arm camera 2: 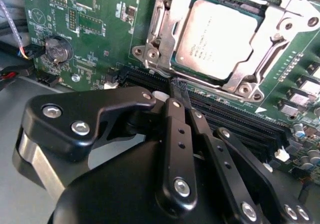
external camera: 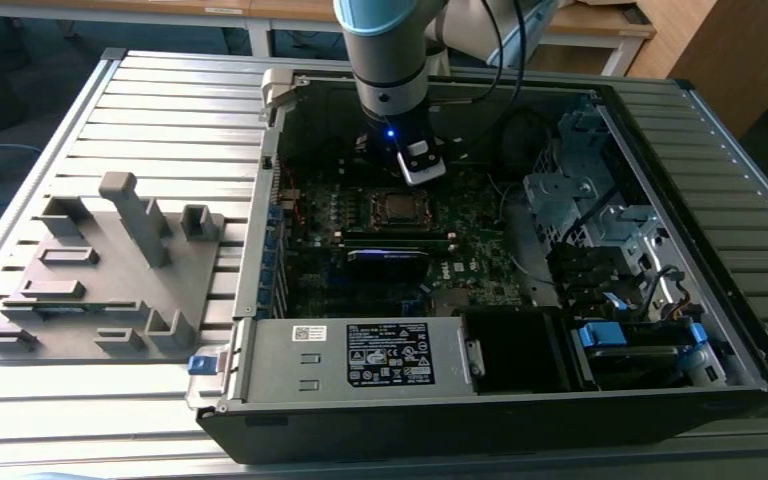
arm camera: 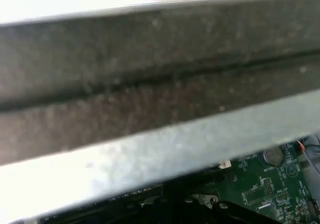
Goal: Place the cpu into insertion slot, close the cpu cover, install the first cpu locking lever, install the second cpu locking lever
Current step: 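Install the first cpu locking lever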
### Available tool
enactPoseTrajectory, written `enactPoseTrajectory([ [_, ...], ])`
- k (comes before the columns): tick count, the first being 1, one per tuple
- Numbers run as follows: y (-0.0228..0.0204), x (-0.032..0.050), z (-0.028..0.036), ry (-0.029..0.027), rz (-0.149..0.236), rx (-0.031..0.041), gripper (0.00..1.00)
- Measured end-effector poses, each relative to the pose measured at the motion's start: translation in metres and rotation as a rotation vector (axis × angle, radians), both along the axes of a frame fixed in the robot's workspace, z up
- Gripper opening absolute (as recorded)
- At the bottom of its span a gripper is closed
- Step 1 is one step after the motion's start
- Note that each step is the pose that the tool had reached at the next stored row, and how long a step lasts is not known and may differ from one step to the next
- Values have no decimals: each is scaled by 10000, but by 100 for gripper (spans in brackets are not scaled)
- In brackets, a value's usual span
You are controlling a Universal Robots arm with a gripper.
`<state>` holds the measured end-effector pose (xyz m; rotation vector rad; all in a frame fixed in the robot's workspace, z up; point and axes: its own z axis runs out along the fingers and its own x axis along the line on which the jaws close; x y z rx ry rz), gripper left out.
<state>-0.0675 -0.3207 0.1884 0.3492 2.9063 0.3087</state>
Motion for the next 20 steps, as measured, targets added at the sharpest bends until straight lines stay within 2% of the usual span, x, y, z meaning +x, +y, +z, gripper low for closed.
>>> enactPoseTrajectory([
  [2,7,6,26,-26,1,32,10],
  [7,4,3,117,-8,1,8,10],
  [14,-27,12,117,-9,1,-40,10],
  [20,-28,49,98,-10,1,-48,10],
])
